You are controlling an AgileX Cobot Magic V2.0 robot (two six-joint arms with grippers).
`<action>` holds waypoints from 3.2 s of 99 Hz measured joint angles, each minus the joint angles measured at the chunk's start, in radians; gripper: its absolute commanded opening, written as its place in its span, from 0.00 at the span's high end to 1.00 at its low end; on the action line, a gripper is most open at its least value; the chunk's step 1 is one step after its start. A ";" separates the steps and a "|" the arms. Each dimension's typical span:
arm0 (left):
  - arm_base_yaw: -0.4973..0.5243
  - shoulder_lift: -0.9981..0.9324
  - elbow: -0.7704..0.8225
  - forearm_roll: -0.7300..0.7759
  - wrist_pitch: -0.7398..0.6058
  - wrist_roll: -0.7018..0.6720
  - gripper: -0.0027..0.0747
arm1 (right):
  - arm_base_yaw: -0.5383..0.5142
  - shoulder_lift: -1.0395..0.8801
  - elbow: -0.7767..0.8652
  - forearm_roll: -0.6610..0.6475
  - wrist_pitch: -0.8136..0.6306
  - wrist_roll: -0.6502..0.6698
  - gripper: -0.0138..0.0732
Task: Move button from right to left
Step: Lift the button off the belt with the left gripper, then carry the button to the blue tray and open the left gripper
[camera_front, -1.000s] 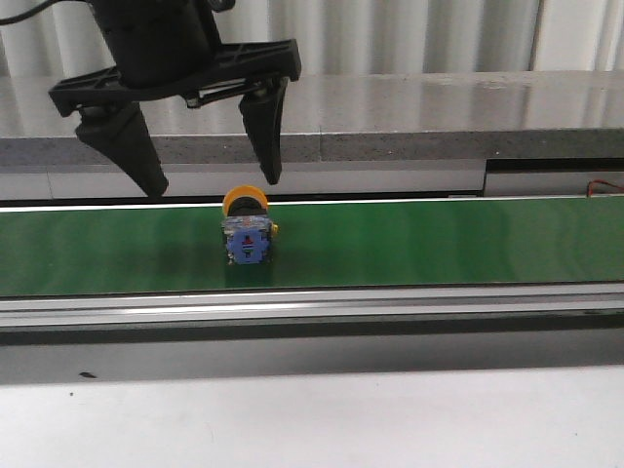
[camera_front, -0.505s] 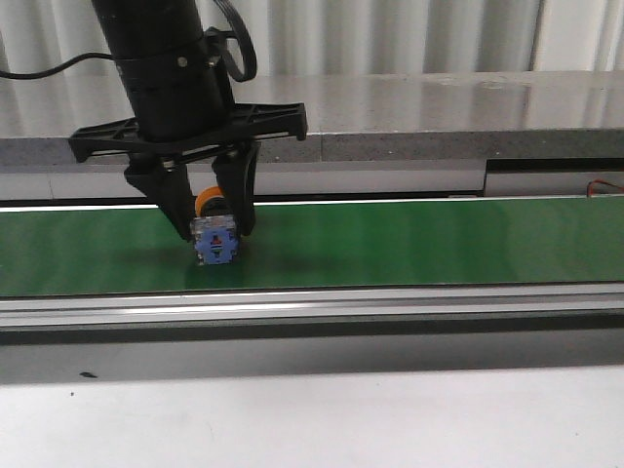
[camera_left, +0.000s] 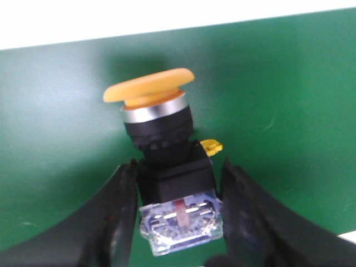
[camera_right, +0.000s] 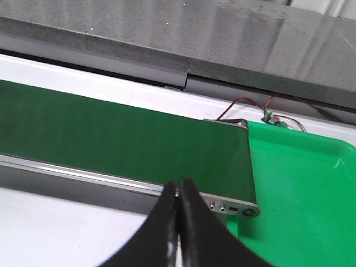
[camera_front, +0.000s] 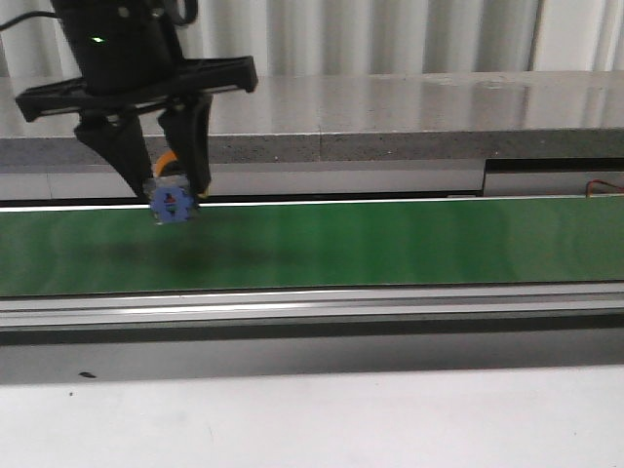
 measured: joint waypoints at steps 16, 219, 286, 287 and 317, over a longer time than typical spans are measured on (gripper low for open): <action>0.100 -0.044 0.000 -0.003 0.055 0.104 0.87 | 0.000 0.000 0.000 0.000 0.000 0.000 0.92; 0.936 0.130 0.103 0.159 -0.014 0.904 0.44 | 0.000 0.000 0.000 0.000 0.000 -0.001 0.92; 0.796 -0.084 0.103 0.159 -0.147 0.748 0.69 | 0.000 0.000 0.000 0.000 0.000 -0.001 0.92; 0.789 -0.095 0.103 0.159 -0.150 0.736 0.72 | 0.000 0.000 0.000 0.000 0.000 -0.001 0.92; 0.603 -0.276 0.103 0.159 -0.169 0.470 0.99 | 0.000 0.000 0.000 0.000 0.000 -0.001 0.92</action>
